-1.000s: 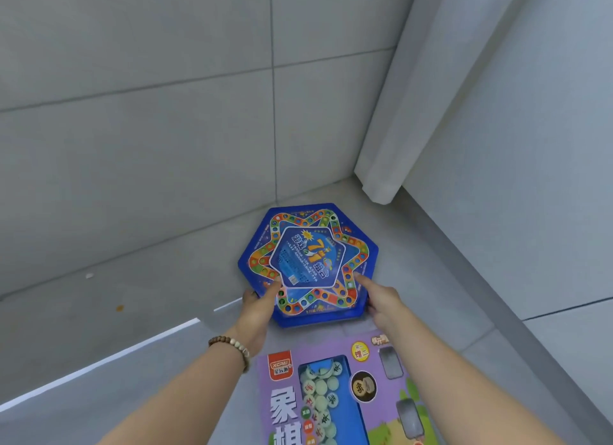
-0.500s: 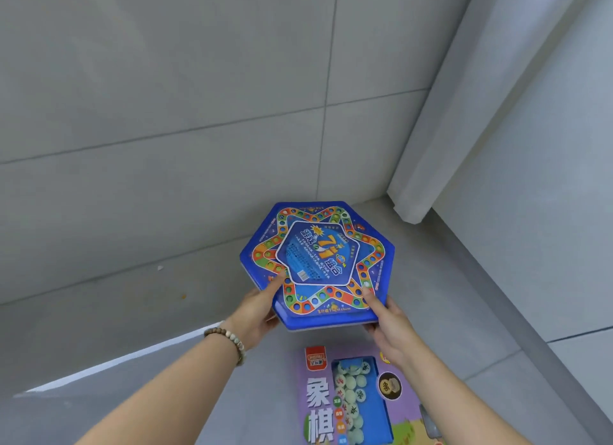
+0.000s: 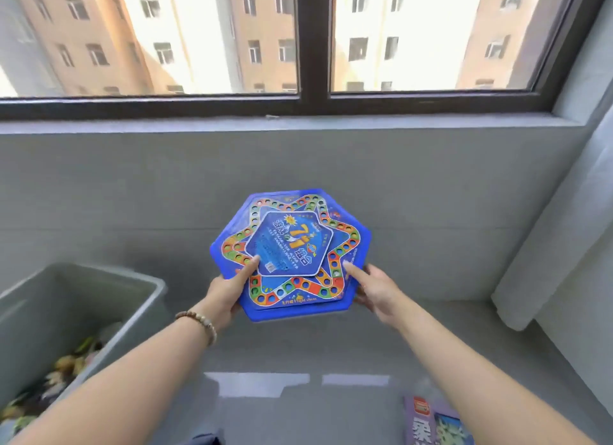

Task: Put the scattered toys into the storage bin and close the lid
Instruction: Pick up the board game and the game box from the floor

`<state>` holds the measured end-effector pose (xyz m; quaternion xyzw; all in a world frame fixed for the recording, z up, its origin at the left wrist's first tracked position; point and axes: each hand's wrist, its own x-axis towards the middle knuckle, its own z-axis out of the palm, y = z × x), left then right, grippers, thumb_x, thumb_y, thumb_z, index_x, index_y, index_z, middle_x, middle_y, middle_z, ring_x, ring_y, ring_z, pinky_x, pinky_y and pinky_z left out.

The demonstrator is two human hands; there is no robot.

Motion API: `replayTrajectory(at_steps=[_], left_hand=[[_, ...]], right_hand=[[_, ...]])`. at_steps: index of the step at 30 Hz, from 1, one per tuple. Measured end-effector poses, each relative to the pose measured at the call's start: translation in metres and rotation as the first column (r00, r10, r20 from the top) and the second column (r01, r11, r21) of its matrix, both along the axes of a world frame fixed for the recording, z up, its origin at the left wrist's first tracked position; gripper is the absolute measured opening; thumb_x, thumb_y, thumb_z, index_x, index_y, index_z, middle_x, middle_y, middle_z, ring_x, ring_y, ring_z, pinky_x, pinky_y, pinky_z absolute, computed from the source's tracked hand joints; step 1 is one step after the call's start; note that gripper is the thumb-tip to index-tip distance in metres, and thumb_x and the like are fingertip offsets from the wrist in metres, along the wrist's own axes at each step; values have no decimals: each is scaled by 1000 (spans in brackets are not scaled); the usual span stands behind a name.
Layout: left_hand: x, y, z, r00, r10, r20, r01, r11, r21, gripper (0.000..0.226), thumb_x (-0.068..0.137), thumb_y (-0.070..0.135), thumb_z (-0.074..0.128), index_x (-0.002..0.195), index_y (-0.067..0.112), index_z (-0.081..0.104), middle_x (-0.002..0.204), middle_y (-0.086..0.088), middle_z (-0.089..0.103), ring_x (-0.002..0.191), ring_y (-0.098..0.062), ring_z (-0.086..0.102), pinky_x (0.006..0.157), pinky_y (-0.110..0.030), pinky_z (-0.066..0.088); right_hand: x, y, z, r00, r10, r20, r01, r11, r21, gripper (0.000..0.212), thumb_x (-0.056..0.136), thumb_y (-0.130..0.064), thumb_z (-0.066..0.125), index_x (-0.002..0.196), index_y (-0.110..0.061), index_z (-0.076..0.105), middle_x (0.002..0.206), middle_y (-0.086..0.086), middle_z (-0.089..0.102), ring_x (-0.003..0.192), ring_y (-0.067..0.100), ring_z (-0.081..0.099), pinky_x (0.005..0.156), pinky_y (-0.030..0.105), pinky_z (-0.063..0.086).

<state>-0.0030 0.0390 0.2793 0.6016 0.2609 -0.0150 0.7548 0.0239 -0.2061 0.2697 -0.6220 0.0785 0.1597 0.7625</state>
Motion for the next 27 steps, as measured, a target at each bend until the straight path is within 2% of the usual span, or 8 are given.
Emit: replayTrajectory(at_steps=[3, 7, 14, 17, 18, 21, 24, 27], left_hand=[[-41, 84, 30, 994, 89, 58, -91, 996, 19, 37, 79, 35, 73, 106, 13, 62, 87, -4, 75, 71, -17, 72, 57, -28, 58], [-97, 202, 36, 955, 285, 80, -288, 957, 31, 50, 75, 39, 76, 115, 15, 59, 97, -9, 73, 84, -27, 70, 85, -47, 54], [-172, 354, -20, 851, 524, 35, -523, 841, 138, 26, 85, 27, 68, 105, 10, 61, 107, -15, 68, 77, -24, 67, 68, -33, 54], [-193, 398, -72, 819, 566, -97, -552, 822, 137, 32, 87, 21, 66, 110, 1, 59, 103, -18, 67, 54, -14, 66, 44, -21, 50], [-199, 408, -91, 820, 554, -141, -540, 832, 124, 32, 85, 20, 68, 108, 0, 60, 103, -19, 67, 54, -15, 66, 44, -21, 51], [-210, 426, -141, 788, 560, -256, -548, 828, 121, 40, 76, 22, 77, 103, 0, 58, 102, -20, 69, 75, -26, 68, 70, -36, 58], [-212, 430, -170, 753, 579, -312, -558, 814, 163, 36, 77, 21, 76, 91, 8, 47, 89, -11, 68, 73, -22, 66, 52, -30, 55], [-208, 429, -185, 728, 597, -336, -558, 802, 216, 41, 80, 21, 73, 97, 9, 38, 87, -4, 62, 72, -17, 62, 54, -30, 50]], right_hand=[[-8, 84, 28, 994, 106, 40, -105, 994, -8, 39, 90, -21, 61, 125, -9, 48, 102, 0, 69, 76, 14, 69, 53, 21, 53], [-24, 202, 39, 963, 266, 50, -265, 964, -27, 41, 90, -20, 62, 126, -8, 47, 113, 8, 66, 81, 17, 67, 54, 21, 53], [-35, 390, -3, 875, 483, 23, -470, 861, -196, 49, 88, -10, 64, 130, -3, 41, 103, 9, 65, 67, 11, 66, 53, 25, 55], [-32, 447, -41, 834, 551, -23, -525, 779, -343, 45, 86, -6, 65, 126, 4, 47, 114, 20, 63, 63, 10, 63, 50, 20, 53], [-30, 461, -53, 819, 572, -46, -542, 745, -390, 43, 86, -7, 66, 124, 5, 49, 115, 21, 63, 64, 13, 63, 52, 20, 54], [-21, 489, -91, 779, 612, -138, -597, 656, -462, 38, 86, -5, 65, 121, 2, 52, 108, 14, 64, 69, 14, 60, 46, 14, 49], [-13, 507, -122, 754, 621, -213, -638, 615, -464, 43, 86, -6, 65, 125, -2, 49, 113, 12, 65, 87, 20, 64, 52, 19, 51], [-8, 519, -139, 722, 631, -283, -679, 569, -463, 44, 86, -12, 66, 126, -4, 48, 116, 10, 65, 84, 18, 65, 51, 20, 49]])
